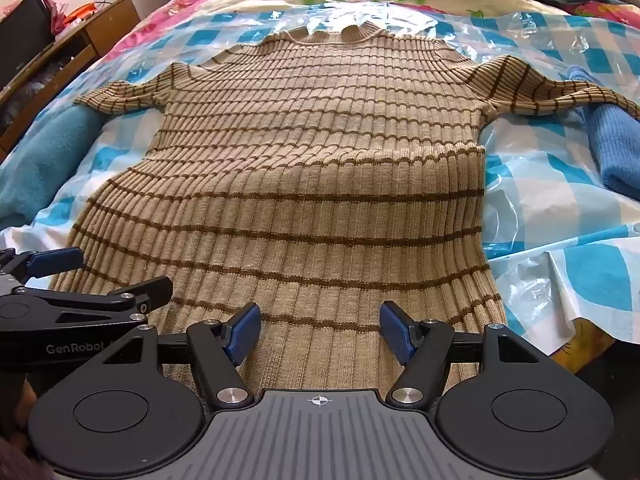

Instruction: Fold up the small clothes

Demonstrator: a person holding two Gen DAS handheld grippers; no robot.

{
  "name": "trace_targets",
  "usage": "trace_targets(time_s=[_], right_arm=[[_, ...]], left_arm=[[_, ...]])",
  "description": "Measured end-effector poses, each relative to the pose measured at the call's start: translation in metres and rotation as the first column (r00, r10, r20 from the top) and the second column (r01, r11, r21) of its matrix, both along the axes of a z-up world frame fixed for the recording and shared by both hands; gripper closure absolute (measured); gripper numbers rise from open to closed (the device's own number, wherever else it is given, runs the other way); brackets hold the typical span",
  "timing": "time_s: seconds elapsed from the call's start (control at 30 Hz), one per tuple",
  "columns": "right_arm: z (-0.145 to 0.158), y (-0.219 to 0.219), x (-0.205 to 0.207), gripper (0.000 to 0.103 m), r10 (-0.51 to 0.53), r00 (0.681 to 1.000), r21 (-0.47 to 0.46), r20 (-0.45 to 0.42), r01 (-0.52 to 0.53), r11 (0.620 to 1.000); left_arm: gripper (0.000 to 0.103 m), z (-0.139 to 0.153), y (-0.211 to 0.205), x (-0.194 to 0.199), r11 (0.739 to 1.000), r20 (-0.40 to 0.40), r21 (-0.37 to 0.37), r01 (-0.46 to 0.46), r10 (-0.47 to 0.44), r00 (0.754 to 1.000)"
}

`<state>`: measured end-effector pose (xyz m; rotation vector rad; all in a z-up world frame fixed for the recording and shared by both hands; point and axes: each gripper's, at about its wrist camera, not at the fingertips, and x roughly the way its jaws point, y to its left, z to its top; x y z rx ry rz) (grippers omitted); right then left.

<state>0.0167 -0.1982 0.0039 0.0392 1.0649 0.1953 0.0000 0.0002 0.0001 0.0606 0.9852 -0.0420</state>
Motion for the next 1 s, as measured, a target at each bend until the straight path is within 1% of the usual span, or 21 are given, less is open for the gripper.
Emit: trace_targets(time_s=[0.57, 0.7, 1.0], right_arm=[[0.0002, -0.0001, -0.0015, 0.036, -0.006, 1.0, 0.004, 0.0, 0.006, 1.0], [0.001, -0.0008, -0.0015, 0.036, -0.007, 1.0, 0.005, 0.001, 0.007, 1.0], [0.0003, -0.0024, -0.0016, 0.036, -0.015, 1.0, 0.016, -0.002, 0.015, 1.0]], left_arm=[[0.0, 0.0007, -0.0042, -0.006, 1.0, -0.003, 0.001, 0.002, -0.002, 1.0], [0.0, -0.0031, -0.0021, -0.0027, 1.0, -0.01, -0.014, -0.001, 0.001, 1.0], [0.0, -0.003, -0.0028, -0.0026, 1.0, -0.012, -0.015, -0.001, 0.001, 1.0]])
